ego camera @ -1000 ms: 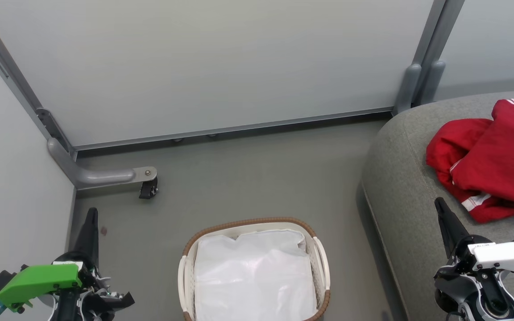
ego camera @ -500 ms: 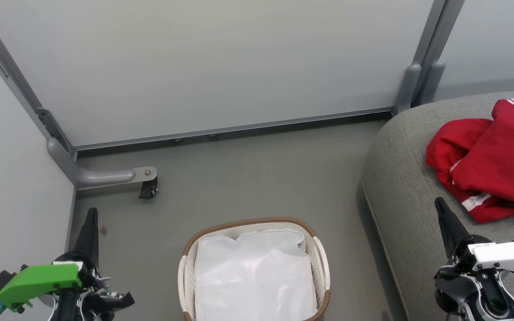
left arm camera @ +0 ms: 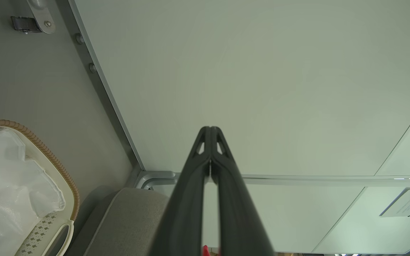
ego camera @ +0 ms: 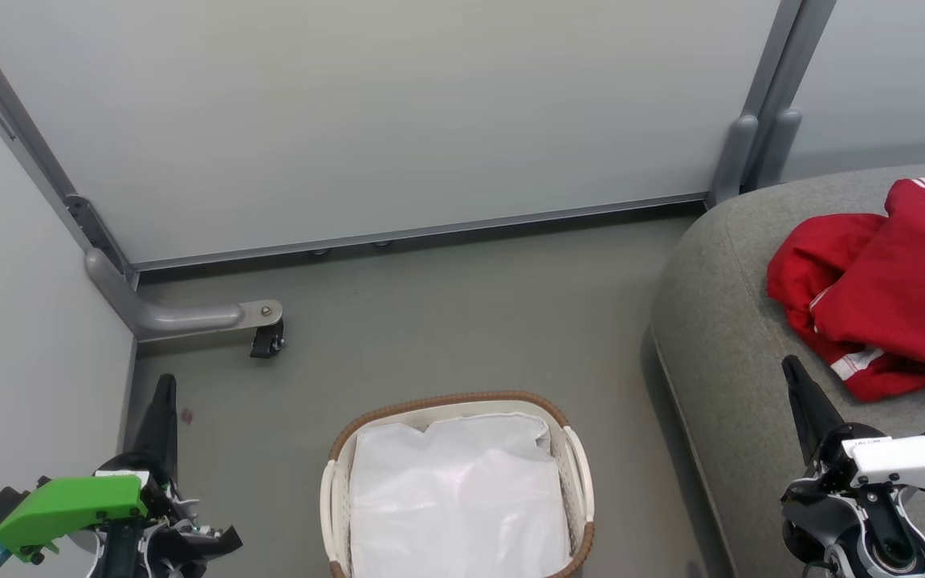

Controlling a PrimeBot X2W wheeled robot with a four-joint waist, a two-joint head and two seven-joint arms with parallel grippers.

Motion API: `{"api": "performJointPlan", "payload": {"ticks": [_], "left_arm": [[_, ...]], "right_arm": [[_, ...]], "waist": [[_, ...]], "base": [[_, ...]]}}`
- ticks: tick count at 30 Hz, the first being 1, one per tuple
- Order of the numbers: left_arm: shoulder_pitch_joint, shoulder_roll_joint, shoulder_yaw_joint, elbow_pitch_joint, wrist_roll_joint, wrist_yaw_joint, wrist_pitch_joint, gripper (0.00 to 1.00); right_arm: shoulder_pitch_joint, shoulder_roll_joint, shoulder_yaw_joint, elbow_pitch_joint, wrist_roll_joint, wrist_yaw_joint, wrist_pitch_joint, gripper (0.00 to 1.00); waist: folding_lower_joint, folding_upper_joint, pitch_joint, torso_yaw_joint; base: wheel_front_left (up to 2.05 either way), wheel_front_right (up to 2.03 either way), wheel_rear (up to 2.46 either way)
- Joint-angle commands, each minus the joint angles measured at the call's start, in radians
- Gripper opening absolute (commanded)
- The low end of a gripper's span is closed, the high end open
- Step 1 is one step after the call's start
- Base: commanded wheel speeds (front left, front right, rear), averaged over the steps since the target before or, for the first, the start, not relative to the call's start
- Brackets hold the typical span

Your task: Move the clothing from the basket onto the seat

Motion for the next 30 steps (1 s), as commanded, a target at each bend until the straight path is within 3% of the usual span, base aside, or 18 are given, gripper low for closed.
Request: {"api": "performJointPlan", "payload": {"ticks": [1,30], "left_arm": [[-0.010,0.007,0.002,-0.002,-0.003,-0.006,0.003,0.00],[-0.010,0.007,0.002,-0.002,-0.003,-0.006,0.003,0.00]], "right_arm": [[0.010,-0.006,-0.002,-0.003,0.003,0.000,0.002,0.00],[0.010,-0.006,-0.002,-0.003,0.003,0.000,0.002,0.00]], "waist": [[0.0000,-0.0001,0.000,0.000],[0.0000,-0.0001,0.000,0.000]], "base": [[0.00,0.00,0.00],[0.00,0.00,0.00]]}}
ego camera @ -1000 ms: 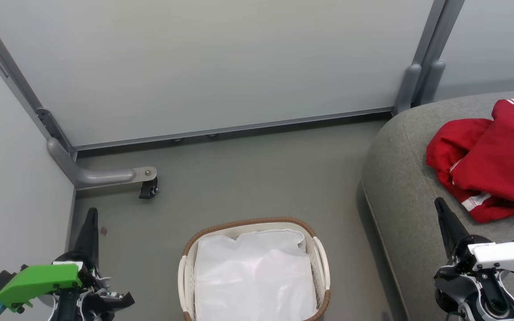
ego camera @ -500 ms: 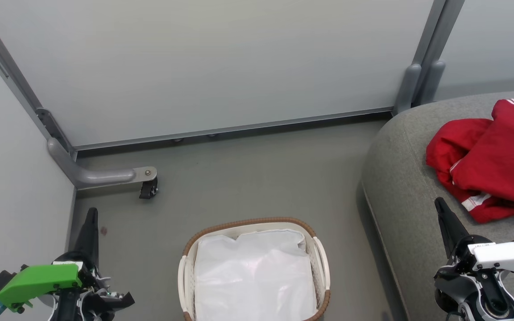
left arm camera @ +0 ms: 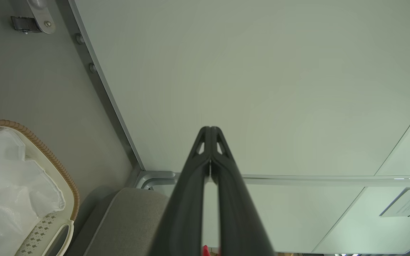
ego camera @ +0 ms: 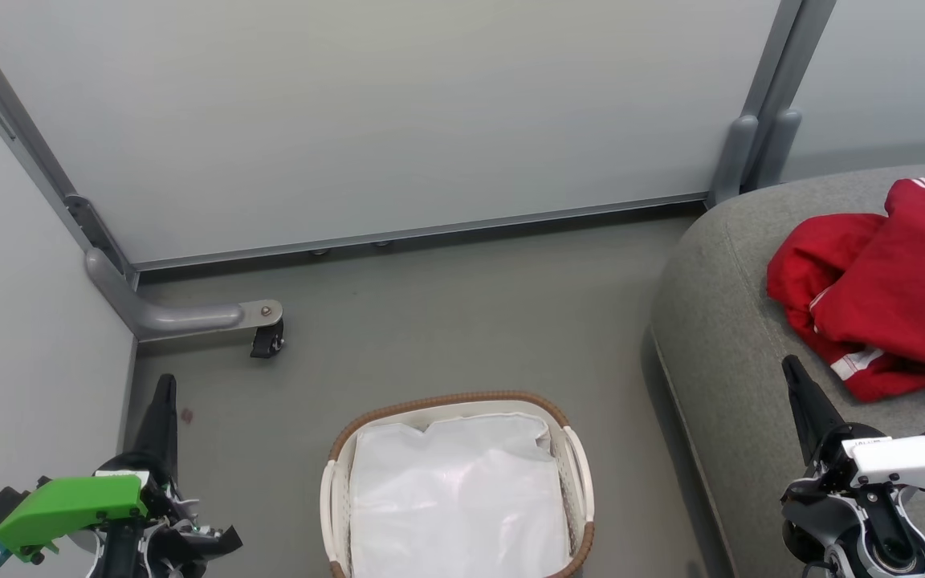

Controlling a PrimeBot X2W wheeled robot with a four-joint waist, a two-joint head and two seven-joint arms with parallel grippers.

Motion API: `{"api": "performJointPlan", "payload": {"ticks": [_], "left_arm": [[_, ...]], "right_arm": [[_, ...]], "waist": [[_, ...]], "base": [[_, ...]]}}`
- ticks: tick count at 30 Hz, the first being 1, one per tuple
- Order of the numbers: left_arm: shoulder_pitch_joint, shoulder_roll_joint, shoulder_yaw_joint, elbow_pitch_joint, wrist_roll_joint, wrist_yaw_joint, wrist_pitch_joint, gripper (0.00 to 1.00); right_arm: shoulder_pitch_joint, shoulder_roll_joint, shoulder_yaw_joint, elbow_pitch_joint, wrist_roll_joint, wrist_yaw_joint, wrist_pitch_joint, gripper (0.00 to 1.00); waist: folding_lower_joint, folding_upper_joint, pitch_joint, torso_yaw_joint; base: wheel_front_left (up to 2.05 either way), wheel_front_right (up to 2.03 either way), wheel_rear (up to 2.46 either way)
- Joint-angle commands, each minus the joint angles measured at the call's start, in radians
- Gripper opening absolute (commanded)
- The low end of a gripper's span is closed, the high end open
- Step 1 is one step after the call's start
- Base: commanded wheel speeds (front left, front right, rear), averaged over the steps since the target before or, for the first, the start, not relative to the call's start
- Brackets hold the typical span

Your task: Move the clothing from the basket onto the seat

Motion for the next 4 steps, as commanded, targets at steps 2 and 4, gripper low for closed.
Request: {"api": "performJointPlan", "payload": {"ticks": [2,4], "left_arm": [[-0.010,0.007,0.002,-0.001,-0.003,-0.006,0.003,0.00],[-0.010,0.007,0.002,-0.001,-0.003,-0.006,0.003,0.00]], "right_arm": [[0.010,-0.006,-0.002,-0.003,0.003,0.000,0.002,0.00],[0.010,-0.006,-0.002,-0.003,0.003,0.000,0.002,0.00]], "waist": [[0.0000,-0.0001,0.000,0.000],[0.0000,-0.0001,0.000,0.000]], "base": [[0.00,0.00,0.00],[0.00,0.00,0.00]]}}
